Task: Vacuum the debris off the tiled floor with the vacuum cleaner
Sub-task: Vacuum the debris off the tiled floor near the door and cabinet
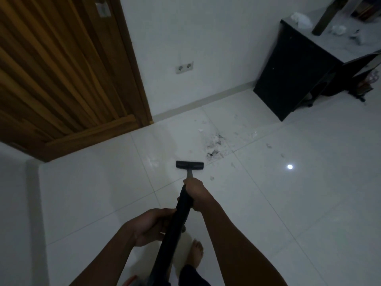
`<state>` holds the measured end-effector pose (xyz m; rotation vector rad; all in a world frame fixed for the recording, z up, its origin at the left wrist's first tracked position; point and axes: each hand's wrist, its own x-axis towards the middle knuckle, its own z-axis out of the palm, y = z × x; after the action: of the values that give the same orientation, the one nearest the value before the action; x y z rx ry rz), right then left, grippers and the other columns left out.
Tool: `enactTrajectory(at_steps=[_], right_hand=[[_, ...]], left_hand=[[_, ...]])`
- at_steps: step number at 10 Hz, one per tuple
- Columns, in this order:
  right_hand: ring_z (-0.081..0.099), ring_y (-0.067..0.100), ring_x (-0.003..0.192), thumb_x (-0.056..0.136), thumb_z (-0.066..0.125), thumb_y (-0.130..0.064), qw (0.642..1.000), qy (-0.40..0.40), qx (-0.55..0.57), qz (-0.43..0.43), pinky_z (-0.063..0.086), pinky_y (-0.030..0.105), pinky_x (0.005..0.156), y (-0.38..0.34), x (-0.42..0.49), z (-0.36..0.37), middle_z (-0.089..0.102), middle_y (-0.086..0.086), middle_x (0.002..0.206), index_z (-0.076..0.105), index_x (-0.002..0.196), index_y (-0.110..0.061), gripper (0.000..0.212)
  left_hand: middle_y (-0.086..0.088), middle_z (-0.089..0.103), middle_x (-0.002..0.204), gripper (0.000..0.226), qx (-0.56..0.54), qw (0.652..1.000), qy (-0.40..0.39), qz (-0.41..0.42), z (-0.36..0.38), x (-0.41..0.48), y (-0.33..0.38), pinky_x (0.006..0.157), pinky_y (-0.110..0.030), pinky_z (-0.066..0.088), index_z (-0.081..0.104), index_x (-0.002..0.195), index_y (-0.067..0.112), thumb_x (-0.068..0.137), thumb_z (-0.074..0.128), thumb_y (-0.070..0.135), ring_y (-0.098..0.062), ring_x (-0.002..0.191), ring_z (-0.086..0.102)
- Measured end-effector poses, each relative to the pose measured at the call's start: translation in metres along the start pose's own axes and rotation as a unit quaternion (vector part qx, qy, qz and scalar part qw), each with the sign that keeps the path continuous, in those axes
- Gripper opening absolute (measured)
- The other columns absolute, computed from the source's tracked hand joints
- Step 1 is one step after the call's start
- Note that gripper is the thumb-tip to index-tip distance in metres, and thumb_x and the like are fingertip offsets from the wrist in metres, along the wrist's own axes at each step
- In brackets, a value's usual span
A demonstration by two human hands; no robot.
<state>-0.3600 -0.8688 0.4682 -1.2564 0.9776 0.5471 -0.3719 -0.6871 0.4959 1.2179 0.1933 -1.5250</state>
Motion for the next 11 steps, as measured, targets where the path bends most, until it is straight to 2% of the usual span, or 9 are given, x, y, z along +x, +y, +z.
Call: enactTrajectory(at_steps=[3, 4, 5, 6, 7, 8, 9, 10, 11], right_hand=[[0.055, 0.021, 0.097, 0.093, 0.043, -0.025, 0.998, -0.014, -0.062, 0.009, 0.051, 0.048, 0.098, -0.018, 0.029, -0.019, 0.054, 0.002, 0.105, 0.051, 0.099, -0.021, 0.011], [0.056, 0.022, 0.097, 0.094, 0.042, -0.022, 0.998, -0.021, -0.052, -0.001, 0.051, 0.050, 0.098, -0.030, 0.034, -0.021, 0.055, 0.004, 0.102, 0.052, 0.098, -0.020, 0.011], [0.055, 0.023, 0.095, 0.093, 0.042, -0.020, 0.998, -0.024, -0.049, -0.005, 0.051, 0.049, 0.098, -0.036, 0.038, -0.022, 0.055, 0.003, 0.098, 0.052, 0.098, -0.019, 0.012], [0.054, 0.022, 0.094, 0.095, 0.041, -0.017, 0.998, -0.026, -0.056, -0.005, 0.051, 0.048, 0.099, -0.041, 0.042, -0.021, 0.053, 0.000, 0.089, 0.049, 0.082, -0.024, 0.017], [0.053, 0.021, 0.087, 0.097, 0.039, -0.015, 0.999, -0.014, -0.051, -0.009, 0.048, 0.047, 0.100, -0.052, 0.049, -0.018, 0.050, -0.001, 0.084, 0.047, 0.080, -0.022, 0.020], [0.052, 0.022, 0.091, 0.097, 0.038, -0.013, 1.000, 0.000, -0.016, -0.012, 0.048, 0.048, 0.098, -0.063, 0.060, -0.013, 0.049, -0.003, 0.079, 0.050, 0.086, -0.017, 0.017], [0.053, 0.019, 0.081, 0.099, 0.037, -0.010, 1.000, 0.006, -0.003, -0.004, 0.048, 0.047, 0.101, -0.071, 0.065, -0.007, 0.046, -0.004, 0.078, 0.045, 0.076, -0.022, 0.028], [0.062, 0.030, 0.101, 0.099, 0.043, -0.017, 0.999, 0.018, 0.027, 0.022, 0.049, 0.051, 0.099, -0.082, 0.071, -0.002, 0.056, 0.008, 0.091, 0.049, 0.080, -0.016, 0.020], [0.064, 0.030, 0.095, 0.100, 0.046, -0.020, 0.998, 0.018, 0.046, 0.032, 0.054, 0.047, 0.089, -0.092, 0.083, 0.007, 0.058, 0.016, 0.106, 0.052, 0.095, -0.008, 0.014]], left_hand=[[-0.020, 0.071, 0.115, 0.050, 0.003, 0.998, 0.062, -0.010, 0.009, 0.029, 0.017, 0.095, -0.043, 0.047, 0.068, 0.122, 0.006, 0.095, 0.052, 0.045, -0.028, 0.100, 0.068], [-0.021, 0.068, 0.116, 0.053, -0.038, 0.998, 0.052, 0.020, 0.006, 0.037, 0.020, 0.101, -0.049, 0.044, 0.065, 0.126, 0.003, 0.092, 0.061, 0.043, -0.034, 0.106, 0.063], [-0.023, 0.064, 0.113, 0.064, -0.081, 0.995, 0.032, 0.038, 0.003, 0.044, 0.022, 0.097, -0.048, 0.044, 0.061, 0.128, -0.003, 0.081, 0.073, 0.040, -0.036, 0.105, 0.058], [-0.023, 0.063, 0.112, 0.072, -0.086, 0.995, 0.029, 0.047, 0.004, 0.049, 0.030, 0.094, -0.046, 0.043, 0.059, 0.130, -0.003, 0.076, 0.077, 0.041, -0.035, 0.103, 0.059], [-0.022, 0.063, 0.109, 0.069, -0.125, 0.989, 0.050, 0.054, -0.001, 0.051, 0.035, 0.088, -0.044, 0.048, 0.062, 0.126, -0.003, 0.075, 0.079, 0.039, -0.033, 0.098, 0.060], [-0.024, 0.062, 0.109, 0.068, -0.125, 0.990, 0.030, 0.052, -0.007, 0.044, 0.055, 0.086, -0.044, 0.051, 0.061, 0.127, -0.005, 0.076, 0.079, 0.036, -0.033, 0.095, 0.062], [-0.022, 0.061, 0.111, 0.067, -0.107, 0.992, 0.052, 0.034, -0.019, 0.045, 0.063, 0.090, -0.044, 0.048, 0.059, 0.130, -0.004, 0.081, 0.077, 0.038, -0.032, 0.097, 0.060], [-0.019, 0.062, 0.105, 0.056, -0.100, 0.994, 0.042, 0.006, -0.031, 0.049, 0.074, 0.092, -0.046, 0.044, 0.066, 0.122, -0.001, 0.086, 0.072, 0.042, -0.032, 0.094, 0.056], [-0.018, 0.062, 0.095, 0.046, -0.098, 0.995, 0.013, -0.009, -0.040, 0.049, 0.088, 0.081, -0.045, 0.047, 0.065, 0.110, 0.003, 0.090, 0.064, 0.044, -0.031, 0.081, 0.059]])
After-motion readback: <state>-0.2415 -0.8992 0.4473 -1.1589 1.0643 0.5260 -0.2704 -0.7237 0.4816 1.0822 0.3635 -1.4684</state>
